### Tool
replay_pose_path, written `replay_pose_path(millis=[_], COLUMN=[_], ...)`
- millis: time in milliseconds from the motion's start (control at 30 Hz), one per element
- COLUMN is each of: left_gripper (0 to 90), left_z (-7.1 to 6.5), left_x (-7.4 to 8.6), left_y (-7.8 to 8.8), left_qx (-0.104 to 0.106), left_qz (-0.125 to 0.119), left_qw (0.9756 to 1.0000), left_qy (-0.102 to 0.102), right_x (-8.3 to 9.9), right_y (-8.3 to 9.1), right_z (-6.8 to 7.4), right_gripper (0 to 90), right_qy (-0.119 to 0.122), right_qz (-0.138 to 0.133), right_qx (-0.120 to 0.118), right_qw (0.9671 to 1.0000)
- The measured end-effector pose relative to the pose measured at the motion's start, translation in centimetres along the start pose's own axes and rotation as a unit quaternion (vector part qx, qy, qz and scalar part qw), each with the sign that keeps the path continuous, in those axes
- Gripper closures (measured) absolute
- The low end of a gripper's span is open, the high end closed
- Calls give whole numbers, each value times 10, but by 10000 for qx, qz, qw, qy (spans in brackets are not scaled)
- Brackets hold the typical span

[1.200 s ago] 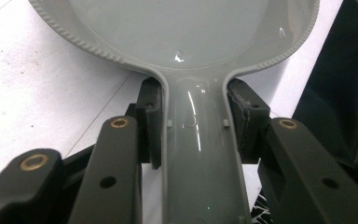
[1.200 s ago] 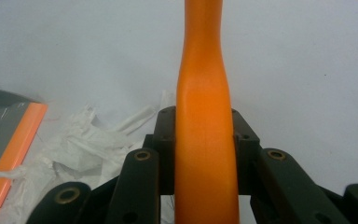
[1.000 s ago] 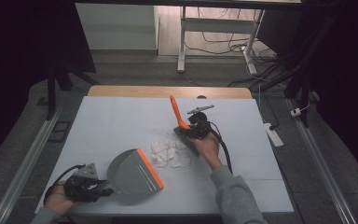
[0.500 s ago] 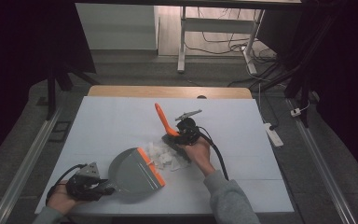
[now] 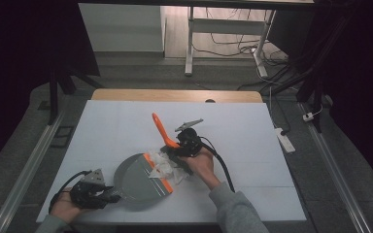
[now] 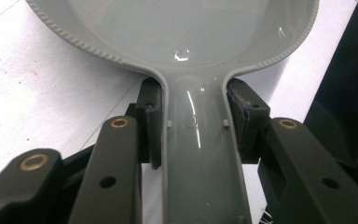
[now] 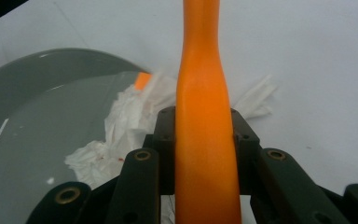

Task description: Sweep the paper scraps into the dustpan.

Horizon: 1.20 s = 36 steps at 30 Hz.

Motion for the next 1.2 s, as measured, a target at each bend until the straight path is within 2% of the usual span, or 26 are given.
replay_pose_path(millis=[67,100,133,200,400,500,633,867,1033,1200], left_gripper=[612,612,612,612,612,612,612,612,612,612], left_z=[0,0,0,0,0,0,0,0,0,0], left_x=[0,0,0,0,0,1,0,0,0,0], left_y=[0,0,0,-1,-1,-1,-1,-1,-1,-1], left_qx=[6,6,7,9,9,16,15,15,18,24], left_qz=[1,7,7,12,11,16,6,20,7,10], left_qw=[10000,10000,10000,10000,10000,10000,10000,10000,10000,10000], left_qy=[0,-4,-4,-1,-3,6,11,2,-3,-2], right_x=[-1,-2,-2,-3,-9,-18,-28,-30,-29,-30], right_y=[-2,-3,-3,-4,-4,5,23,38,39,33], right_z=[8,17,17,27,57,60,45,10,-9,-29], right_gripper=[707,707,707,707,707,707,706,706,707,707], right_qy=[25,79,79,140,460,607,564,255,95,6], right_qz=[-5,-9,-9,-5,-52,-237,-495,-691,-678,-538], right_qx=[-128,-243,-243,-348,-727,-660,-391,-51,209,521], right_qw=[9999,9997,9997,9993,9963,9957,9964,9973,9974,9972])
Point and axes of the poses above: each handheld gripper's, and its own axes: y roughly backward along the jaws, x roughly out of its underside, z roughly to its left, the point moved 7 cm from there along -y, roughly forward along the jaws, and after that the axes turned 3 degrees about x, right-handed, at the moved point
